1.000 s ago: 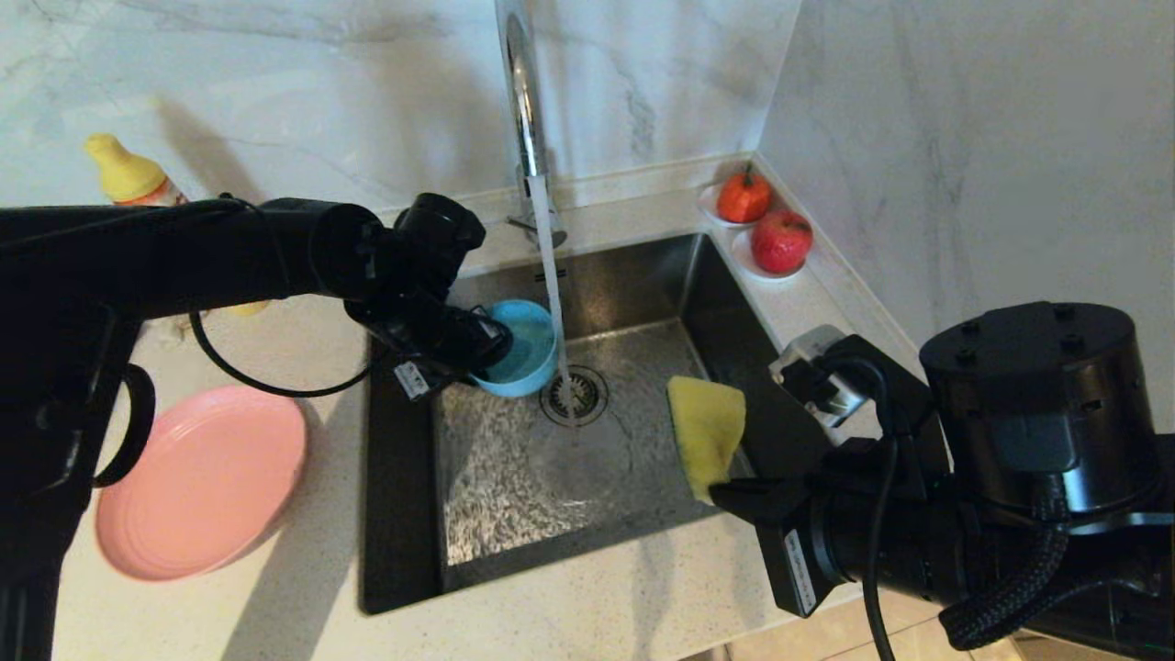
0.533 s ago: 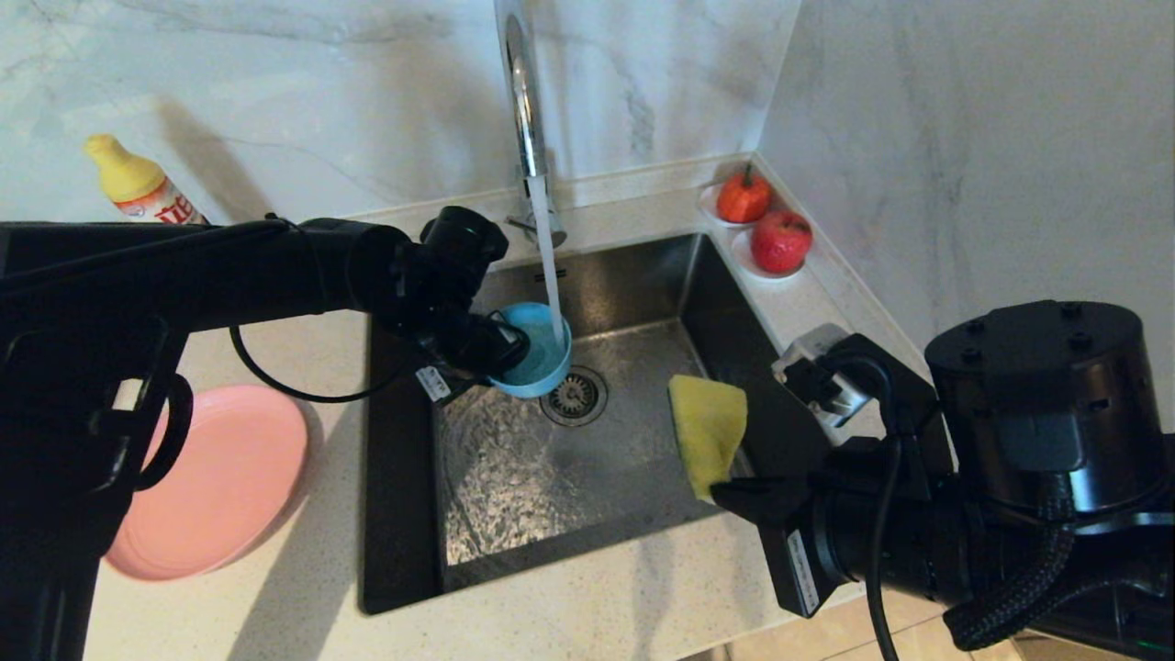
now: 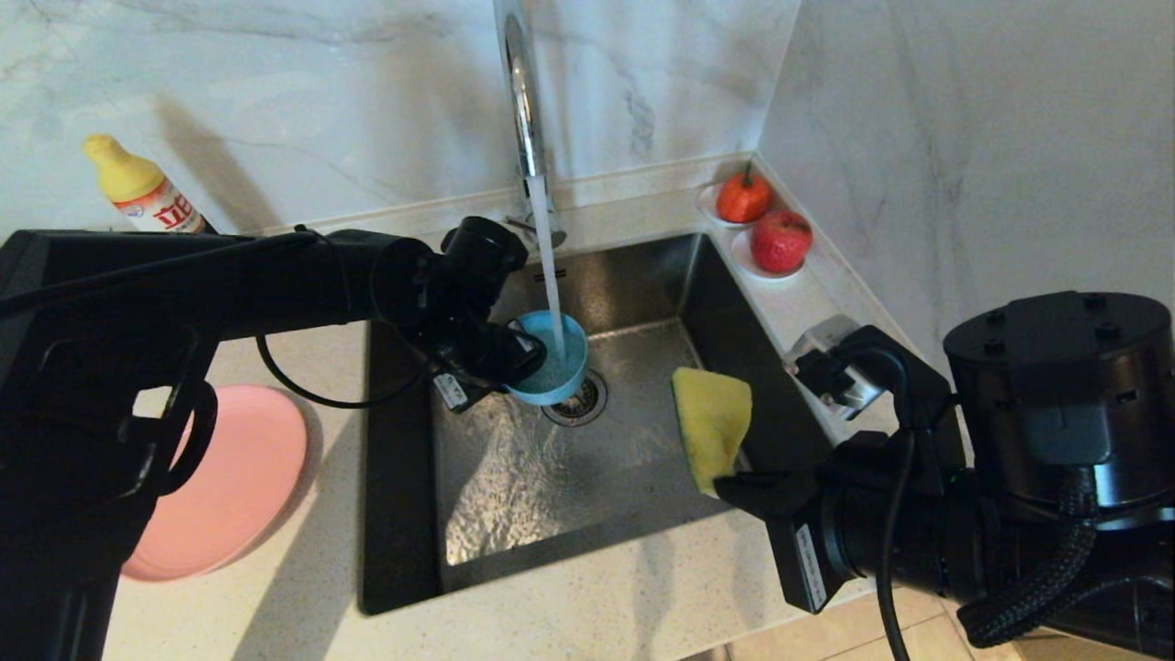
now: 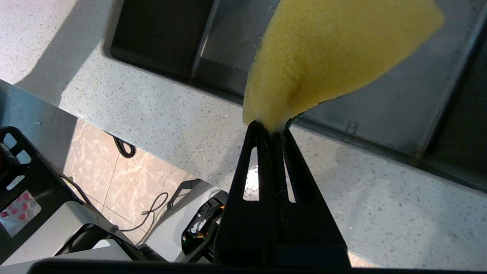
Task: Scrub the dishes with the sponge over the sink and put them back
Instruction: Wash the bowl
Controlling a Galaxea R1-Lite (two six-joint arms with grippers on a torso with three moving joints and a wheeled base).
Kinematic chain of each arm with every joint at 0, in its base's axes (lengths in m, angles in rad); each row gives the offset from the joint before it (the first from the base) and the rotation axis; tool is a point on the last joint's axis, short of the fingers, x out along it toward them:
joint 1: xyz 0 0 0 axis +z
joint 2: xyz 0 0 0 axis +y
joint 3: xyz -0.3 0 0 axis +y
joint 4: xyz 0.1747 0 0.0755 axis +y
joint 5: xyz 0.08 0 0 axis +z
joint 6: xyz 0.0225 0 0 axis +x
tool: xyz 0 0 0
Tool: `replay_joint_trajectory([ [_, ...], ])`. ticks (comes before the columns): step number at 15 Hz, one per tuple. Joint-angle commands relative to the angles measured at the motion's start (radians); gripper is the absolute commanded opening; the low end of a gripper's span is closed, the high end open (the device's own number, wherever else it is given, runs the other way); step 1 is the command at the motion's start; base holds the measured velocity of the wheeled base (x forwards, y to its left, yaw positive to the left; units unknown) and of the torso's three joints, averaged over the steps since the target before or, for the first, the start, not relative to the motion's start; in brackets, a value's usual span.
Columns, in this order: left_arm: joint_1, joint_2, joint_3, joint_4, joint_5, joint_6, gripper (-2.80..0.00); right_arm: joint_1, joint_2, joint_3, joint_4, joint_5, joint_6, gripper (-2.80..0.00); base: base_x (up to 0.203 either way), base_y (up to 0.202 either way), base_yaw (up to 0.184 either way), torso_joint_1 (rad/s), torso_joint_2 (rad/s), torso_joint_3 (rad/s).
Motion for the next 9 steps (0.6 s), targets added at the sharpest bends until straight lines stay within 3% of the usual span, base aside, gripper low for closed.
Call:
replay_joint_trajectory([
  [1, -0.008, -0.011, 0.000, 0.007, 0.001, -0.006, -2.80, 0.000, -0.003, -0.007, -0.001, -0.001, -0.001, -2.80, 0.000, 0.000, 0.000, 0.000, 0.00, 0.000],
  [9, -0.018, -0.015, 0.006, 0.018, 0.001, -0.008, -2.80, -0.010, -0.011, -0.009, -0.001, 0.000, -0.004, -2.80, 0.000, 0.000, 0.000, 0.000, 0.00, 0.000],
])
